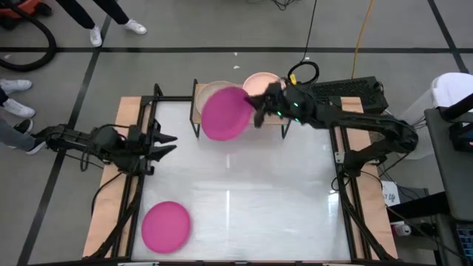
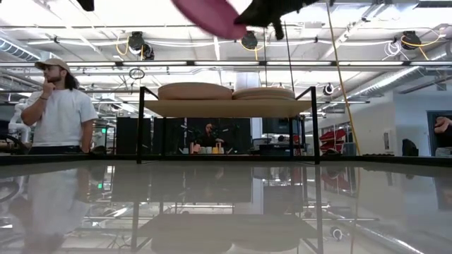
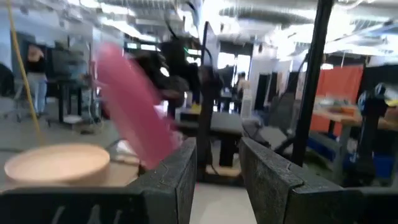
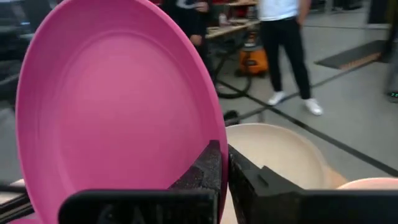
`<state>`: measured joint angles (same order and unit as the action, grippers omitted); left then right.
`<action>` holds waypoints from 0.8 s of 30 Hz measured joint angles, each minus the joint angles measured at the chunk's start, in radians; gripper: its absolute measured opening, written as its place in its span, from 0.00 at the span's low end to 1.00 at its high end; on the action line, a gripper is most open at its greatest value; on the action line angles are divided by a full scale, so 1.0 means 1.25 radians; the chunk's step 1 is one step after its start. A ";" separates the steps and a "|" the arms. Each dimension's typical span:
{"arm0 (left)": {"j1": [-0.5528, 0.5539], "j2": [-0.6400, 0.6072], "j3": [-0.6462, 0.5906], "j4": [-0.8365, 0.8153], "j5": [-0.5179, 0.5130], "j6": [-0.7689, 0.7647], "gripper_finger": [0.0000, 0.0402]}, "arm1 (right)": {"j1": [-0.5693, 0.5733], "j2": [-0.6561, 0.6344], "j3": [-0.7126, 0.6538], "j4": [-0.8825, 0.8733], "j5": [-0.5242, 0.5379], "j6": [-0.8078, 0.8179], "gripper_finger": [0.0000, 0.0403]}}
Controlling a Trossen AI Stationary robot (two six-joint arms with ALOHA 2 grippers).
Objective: Place and stack plates onto a shelf
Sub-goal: Stack the right pink plate on top of the gray plate on the shelf
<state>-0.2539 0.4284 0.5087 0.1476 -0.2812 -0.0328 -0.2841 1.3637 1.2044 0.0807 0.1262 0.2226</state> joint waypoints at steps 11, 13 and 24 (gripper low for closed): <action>0.000 0.041 0.000 -0.039 -0.007 -0.059 0.32 | -0.167 0.263 0.179 0.008 -0.121 0.092 0.00; 0.000 0.044 0.000 -0.050 -0.007 -0.061 0.32 | -0.175 0.281 0.182 0.006 -0.124 0.094 0.00; 0.000 0.045 0.000 -0.063 -0.007 -0.061 0.32 | -0.209 0.294 0.183 -0.020 -0.096 0.018 0.03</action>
<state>-0.2539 0.4843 0.5083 0.0684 -0.2897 -0.1093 -0.5449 1.7312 1.4331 0.0562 0.0060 0.2449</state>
